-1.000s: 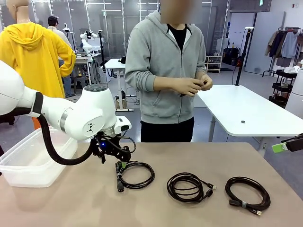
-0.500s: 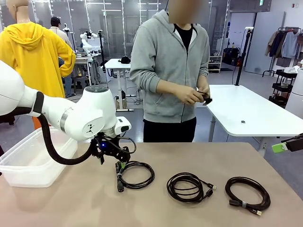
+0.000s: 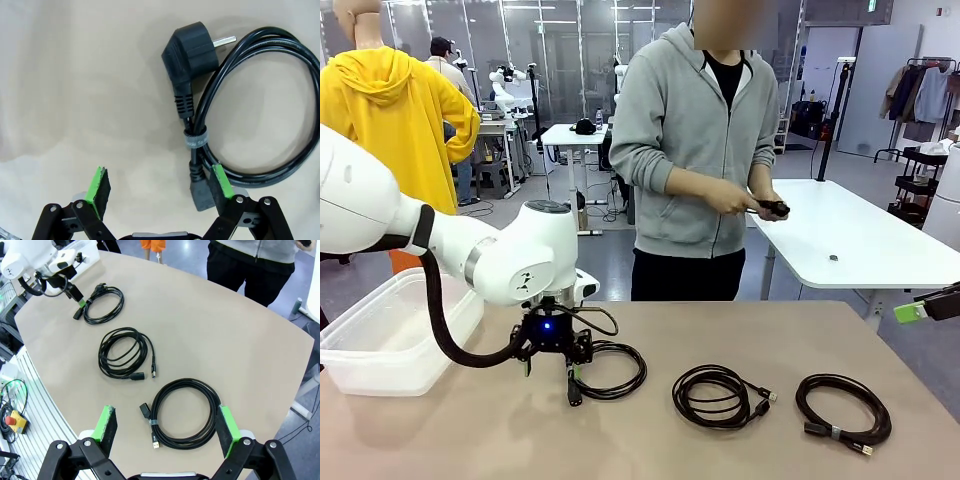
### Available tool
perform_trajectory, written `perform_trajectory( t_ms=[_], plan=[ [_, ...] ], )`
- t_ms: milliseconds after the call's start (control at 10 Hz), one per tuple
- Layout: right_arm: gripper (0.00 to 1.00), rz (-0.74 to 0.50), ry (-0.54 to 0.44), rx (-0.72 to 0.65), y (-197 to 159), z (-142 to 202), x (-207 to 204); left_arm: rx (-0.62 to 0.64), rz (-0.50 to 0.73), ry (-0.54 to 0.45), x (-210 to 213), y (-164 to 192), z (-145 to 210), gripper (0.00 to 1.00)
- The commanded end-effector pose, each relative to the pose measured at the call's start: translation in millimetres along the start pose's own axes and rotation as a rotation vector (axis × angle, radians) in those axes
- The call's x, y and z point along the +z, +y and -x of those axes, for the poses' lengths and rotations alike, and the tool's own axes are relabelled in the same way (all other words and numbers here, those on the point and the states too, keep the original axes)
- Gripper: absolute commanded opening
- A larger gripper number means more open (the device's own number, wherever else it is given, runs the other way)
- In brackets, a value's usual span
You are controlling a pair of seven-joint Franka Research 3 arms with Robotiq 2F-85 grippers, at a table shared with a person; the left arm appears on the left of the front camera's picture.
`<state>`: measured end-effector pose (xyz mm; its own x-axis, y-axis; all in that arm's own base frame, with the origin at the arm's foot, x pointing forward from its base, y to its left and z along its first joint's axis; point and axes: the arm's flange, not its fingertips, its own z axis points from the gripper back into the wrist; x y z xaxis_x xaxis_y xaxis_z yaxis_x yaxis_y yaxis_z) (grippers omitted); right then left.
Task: Organize and store the cables.
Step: Place the Power Cable into the Organizing box.
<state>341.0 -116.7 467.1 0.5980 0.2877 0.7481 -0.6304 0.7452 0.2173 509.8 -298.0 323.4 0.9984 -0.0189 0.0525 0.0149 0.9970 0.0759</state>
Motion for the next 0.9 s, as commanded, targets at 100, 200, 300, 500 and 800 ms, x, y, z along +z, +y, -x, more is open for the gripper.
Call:
perform_trajectory(
  t_ms=[100,200,300,500,800],
  plan=[
    [1.00,-0.009,-0.014,0.015,-2,0,0,0.087,0.036,0.009,-5,-14,-17,1.00],
    [1.00,-0.009,-0.014,0.015,-2,0,0,0.118,0.037,0.027,-10,-15,-19,1.00],
    [1.00,-0.009,-0.014,0.015,-2,0,0,0.161,0.045,0.018,-14,-17,-22,1.00],
    [1.00,-0.009,-0.014,0.015,-2,0,0,0.203,0.036,0.026,-20,-21,-26,1.00],
    [1.00,-0.009,-0.014,0.015,-2,0,0,0.234,0.054,-0.015,-14,-22,-29,1.00]
  ],
)
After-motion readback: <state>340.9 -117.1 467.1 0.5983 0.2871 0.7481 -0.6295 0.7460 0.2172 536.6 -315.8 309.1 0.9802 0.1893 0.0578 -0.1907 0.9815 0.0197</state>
